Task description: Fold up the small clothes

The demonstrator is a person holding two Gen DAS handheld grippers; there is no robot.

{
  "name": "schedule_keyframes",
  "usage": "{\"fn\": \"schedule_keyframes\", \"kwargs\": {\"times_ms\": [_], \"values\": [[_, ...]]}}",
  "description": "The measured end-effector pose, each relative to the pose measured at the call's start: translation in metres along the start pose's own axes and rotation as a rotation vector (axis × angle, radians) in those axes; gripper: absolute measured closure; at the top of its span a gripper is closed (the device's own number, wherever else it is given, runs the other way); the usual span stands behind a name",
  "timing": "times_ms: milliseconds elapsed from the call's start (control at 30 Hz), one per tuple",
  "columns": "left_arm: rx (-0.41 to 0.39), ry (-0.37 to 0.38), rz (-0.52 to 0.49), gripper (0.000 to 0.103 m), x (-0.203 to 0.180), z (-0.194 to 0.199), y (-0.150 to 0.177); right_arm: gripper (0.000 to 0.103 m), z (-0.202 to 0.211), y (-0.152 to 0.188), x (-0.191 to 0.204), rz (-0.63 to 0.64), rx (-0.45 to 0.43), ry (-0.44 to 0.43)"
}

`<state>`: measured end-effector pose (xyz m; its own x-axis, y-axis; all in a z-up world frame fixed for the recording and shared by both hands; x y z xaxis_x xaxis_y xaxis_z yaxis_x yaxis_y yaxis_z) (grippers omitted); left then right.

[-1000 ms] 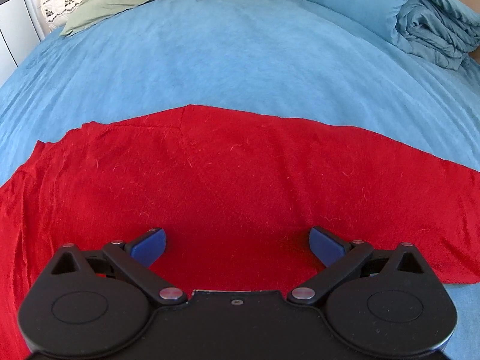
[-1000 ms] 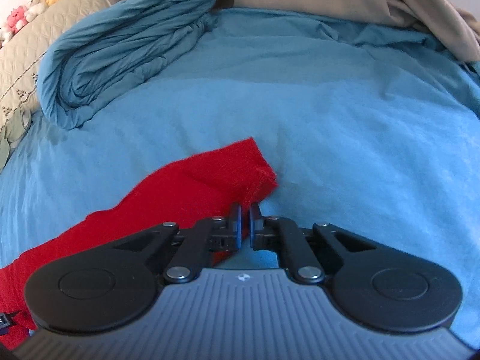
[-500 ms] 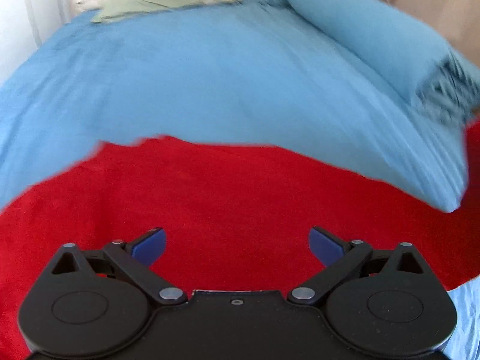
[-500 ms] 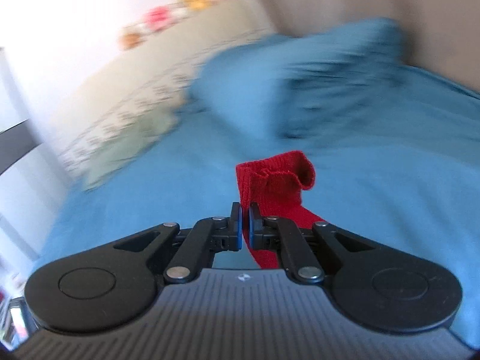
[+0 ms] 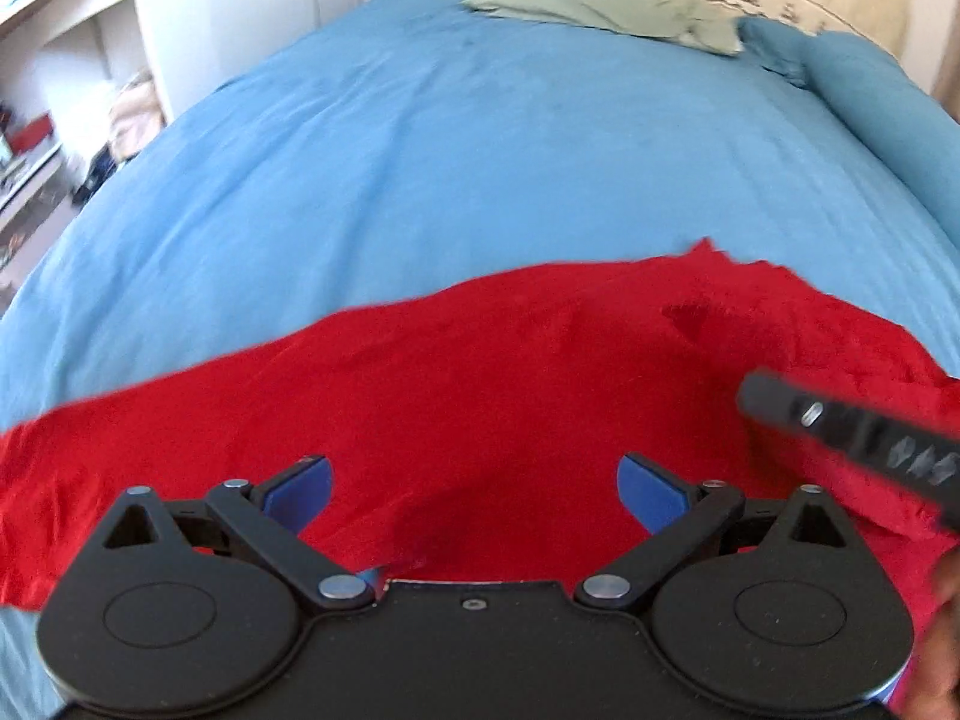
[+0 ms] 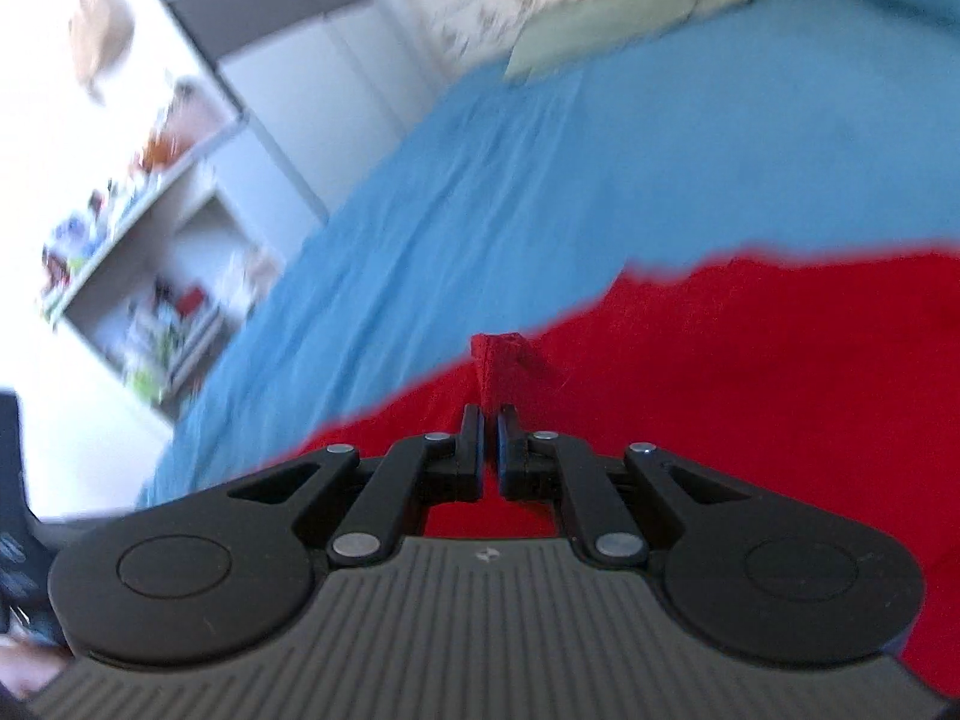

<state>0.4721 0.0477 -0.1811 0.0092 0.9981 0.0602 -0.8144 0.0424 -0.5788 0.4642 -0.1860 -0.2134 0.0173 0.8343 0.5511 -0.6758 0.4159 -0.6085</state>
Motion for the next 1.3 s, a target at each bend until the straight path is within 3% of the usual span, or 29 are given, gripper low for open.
{"fn": "schedule_keyframes", "kwargs": {"times_ms": [200,233,300,433,500,600,733,833,967,1067,1167,1200,1300], "values": [[-0.004,0.043,0.041,0.0,0.011,-0.004,0.001,0.079,-0.039,0.033,-0.002,0.003,0.084,0.02],[-0.007,0.053,0.047,0.0,0.009,-0.005,-0.001,0.074,-0.037,0.036,-0.004,0.004,0.087,0.035],[-0.015,0.087,0.059,0.0,0.01,-0.004,-0.002,0.048,-0.022,0.048,-0.014,0.003,0.082,0.052],[-0.011,0.169,0.056,0.0,-0.004,-0.002,-0.006,0.035,0.015,0.043,-0.033,0.077,0.035,0.12],[-0.003,0.204,0.029,0.0,-0.018,-0.005,-0.007,0.018,0.042,0.041,-0.04,0.14,0.005,0.163],[0.003,0.213,-0.019,0.002,-0.039,-0.017,-0.005,0.007,0.079,0.038,-0.054,0.189,-0.039,0.221],[0.013,0.233,-0.046,0.017,-0.06,-0.031,-0.005,0.007,0.112,0.042,-0.075,0.205,-0.041,0.274],[0.002,0.245,-0.056,0.021,-0.07,-0.036,-0.005,0.006,0.121,0.045,-0.091,0.203,-0.042,0.363],[-0.025,0.205,-0.104,0.039,-0.079,-0.045,-0.008,0.006,0.134,0.049,-0.112,0.115,-0.055,0.353],[-0.027,0.192,-0.147,0.048,-0.086,-0.05,-0.008,0.006,0.136,0.05,-0.116,0.126,-0.06,0.377],[-0.031,0.213,-0.171,0.078,-0.089,-0.047,-0.008,0.006,0.135,0.049,-0.119,0.125,-0.063,0.386],[-0.027,0.221,-0.174,0.097,-0.09,-0.047,-0.007,0.006,0.136,0.049,-0.119,0.119,-0.066,0.383],[-0.033,0.214,-0.184,0.098,-0.092,-0.044,-0.008,0.006,0.134,0.048,-0.118,0.115,-0.069,0.383]]}}
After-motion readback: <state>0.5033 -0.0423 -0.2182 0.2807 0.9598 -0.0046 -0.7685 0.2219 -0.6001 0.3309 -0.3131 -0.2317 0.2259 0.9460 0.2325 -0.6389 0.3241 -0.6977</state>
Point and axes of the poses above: each gripper's, at about its wrist camera, not at the fingertips, and z roughly against the way its jaws point, x to its left, y to its underside, the point moved 4 cm from there along -z, roughly the way its jaws point, and after that the axes turned 6 degrees about -y, right-handed, at the moved point
